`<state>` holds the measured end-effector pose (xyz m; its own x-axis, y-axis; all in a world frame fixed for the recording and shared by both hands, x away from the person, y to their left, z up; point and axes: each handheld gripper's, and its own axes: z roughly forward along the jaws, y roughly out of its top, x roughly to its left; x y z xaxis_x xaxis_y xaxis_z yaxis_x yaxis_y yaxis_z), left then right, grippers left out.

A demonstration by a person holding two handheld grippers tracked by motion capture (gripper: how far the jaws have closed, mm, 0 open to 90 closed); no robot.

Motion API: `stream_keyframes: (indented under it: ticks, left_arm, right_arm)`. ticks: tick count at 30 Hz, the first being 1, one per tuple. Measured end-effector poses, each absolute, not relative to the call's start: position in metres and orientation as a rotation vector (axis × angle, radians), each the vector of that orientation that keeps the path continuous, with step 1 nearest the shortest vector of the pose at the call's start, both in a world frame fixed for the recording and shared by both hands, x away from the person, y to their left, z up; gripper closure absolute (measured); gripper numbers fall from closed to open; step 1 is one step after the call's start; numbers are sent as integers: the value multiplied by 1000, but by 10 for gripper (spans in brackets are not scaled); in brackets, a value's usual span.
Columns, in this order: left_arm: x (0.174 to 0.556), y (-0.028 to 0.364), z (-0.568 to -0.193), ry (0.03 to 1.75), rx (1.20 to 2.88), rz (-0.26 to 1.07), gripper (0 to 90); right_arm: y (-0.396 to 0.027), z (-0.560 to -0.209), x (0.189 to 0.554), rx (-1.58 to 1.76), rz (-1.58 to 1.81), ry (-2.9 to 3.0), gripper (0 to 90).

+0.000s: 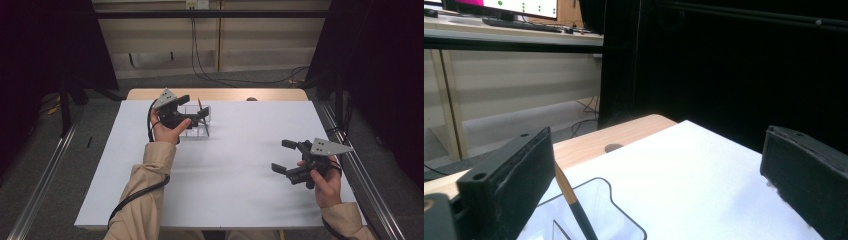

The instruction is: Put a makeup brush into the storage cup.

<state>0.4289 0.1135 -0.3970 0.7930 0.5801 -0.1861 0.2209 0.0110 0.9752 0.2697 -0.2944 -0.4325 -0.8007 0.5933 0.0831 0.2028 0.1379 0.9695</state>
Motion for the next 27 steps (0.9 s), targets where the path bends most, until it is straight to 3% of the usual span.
stream_keyframes:
  ticks: [27]
  left_arm:
    - [409, 132, -399, 586, 1601, 321, 0]
  right_arm:
    - [-295, -433, 269, 767, 1710, 2104, 50]
